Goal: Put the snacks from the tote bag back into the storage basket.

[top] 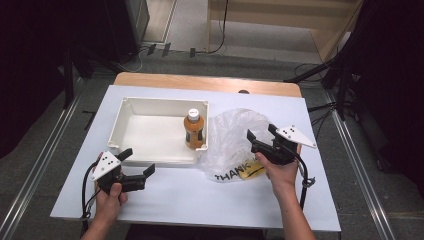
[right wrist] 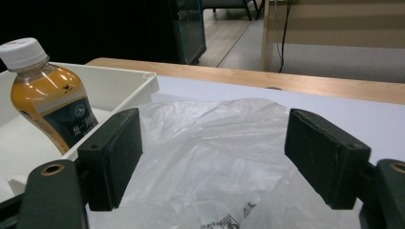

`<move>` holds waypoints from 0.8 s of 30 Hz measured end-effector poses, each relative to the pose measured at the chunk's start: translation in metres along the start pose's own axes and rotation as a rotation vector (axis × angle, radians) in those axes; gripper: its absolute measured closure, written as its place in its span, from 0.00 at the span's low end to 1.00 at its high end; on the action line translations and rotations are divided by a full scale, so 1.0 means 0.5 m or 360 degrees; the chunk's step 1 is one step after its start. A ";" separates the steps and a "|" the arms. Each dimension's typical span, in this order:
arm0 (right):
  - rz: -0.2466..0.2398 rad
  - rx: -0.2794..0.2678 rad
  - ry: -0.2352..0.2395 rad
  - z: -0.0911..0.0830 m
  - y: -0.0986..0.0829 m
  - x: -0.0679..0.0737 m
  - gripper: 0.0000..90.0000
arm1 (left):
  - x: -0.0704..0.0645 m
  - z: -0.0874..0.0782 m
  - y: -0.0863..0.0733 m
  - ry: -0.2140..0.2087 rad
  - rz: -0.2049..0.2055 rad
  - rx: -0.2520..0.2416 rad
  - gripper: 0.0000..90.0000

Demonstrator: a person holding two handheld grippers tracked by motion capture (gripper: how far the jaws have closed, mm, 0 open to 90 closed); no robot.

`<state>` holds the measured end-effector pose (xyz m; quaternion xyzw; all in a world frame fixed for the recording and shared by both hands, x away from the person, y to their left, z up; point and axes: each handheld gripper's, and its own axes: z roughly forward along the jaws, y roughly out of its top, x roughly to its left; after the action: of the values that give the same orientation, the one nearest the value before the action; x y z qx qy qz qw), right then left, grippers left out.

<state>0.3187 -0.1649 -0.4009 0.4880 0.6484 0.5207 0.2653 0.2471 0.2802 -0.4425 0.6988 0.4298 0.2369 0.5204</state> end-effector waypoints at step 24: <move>0.0056 -0.0019 -0.0088 -0.043 -0.025 -0.057 0.24 | 0.001 -0.002 0.001 0.0005 -0.0008 -0.0009 0.02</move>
<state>0.3067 -0.1997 -0.4105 0.5120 0.6289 0.5155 0.2768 0.2467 0.2811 -0.4417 0.6959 0.4317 0.2380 0.5222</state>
